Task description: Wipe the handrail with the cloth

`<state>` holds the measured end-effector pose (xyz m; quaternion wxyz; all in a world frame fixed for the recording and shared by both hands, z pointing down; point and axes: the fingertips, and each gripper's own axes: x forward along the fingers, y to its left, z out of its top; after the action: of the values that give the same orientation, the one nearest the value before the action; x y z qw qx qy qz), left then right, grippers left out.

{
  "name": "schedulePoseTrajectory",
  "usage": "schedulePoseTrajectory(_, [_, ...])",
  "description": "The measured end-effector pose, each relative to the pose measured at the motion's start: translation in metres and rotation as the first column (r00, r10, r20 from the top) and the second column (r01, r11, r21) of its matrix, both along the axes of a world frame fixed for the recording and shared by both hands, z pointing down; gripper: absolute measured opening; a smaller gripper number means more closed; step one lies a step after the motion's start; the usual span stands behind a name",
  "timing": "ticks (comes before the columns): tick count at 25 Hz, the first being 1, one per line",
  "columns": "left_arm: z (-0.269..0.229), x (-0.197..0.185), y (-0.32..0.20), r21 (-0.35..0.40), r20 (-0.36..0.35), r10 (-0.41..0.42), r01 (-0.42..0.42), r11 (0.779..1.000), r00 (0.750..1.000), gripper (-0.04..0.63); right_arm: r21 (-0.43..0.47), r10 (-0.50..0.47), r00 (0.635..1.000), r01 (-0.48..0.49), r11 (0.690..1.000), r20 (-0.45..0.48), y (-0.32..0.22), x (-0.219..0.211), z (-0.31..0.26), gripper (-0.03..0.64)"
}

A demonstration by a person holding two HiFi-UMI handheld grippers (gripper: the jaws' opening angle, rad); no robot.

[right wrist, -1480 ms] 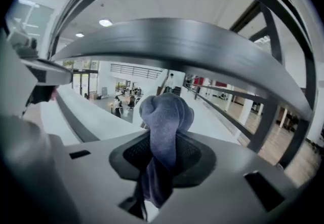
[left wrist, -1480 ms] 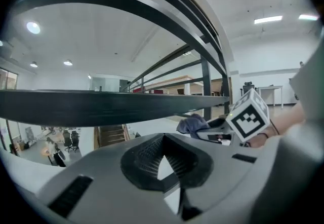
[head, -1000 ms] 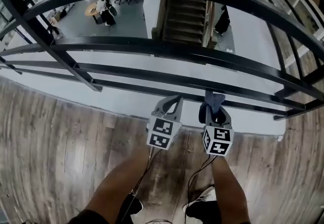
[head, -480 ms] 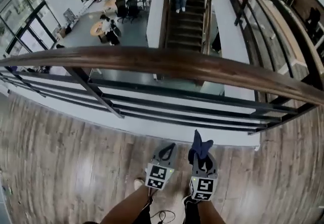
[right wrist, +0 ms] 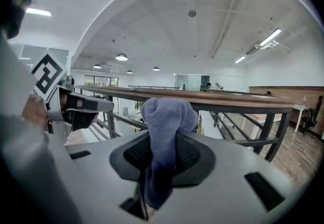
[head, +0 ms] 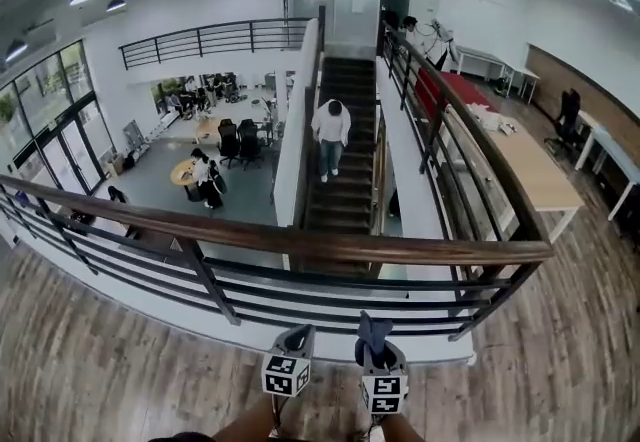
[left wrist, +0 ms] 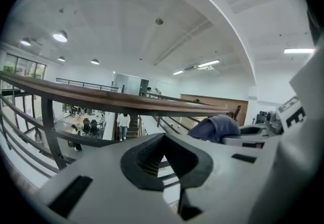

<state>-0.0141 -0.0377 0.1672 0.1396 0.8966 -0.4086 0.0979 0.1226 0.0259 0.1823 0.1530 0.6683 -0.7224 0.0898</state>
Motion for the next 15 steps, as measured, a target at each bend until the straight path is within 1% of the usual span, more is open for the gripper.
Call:
schedulePoseTrajectory(5, [-0.037,0.003,-0.013,0.096,-0.004,0.014,-0.014,0.995,1.000,-0.002,0.088,0.018,0.999,-0.015,0.996,-0.035,-0.004,-0.001,-0.039,0.098])
schedulePoseTrajectory(8, [-0.058,0.004,-0.020,0.148,-0.015,0.010,-0.008,0.989,1.000,-0.002,0.125,0.038,0.998,-0.031,0.992,-0.054,-0.016,0.008,-0.054,0.098])
schedulePoseTrajectory(10, [-0.064,0.002,-0.023,0.162,-0.014,0.007,-0.005,0.987,1.000,-0.002,0.145,0.050,0.997,-0.042,0.988,-0.051,-0.023,0.010,-0.062,0.098])
schedulePoseTrajectory(15, [-0.069,-0.009,-0.023,0.159,-0.018,-0.017,0.020,0.987,1.000,-0.002,0.167,0.040,0.999,-0.034,0.985,-0.032,-0.026,0.001,-0.068,0.098])
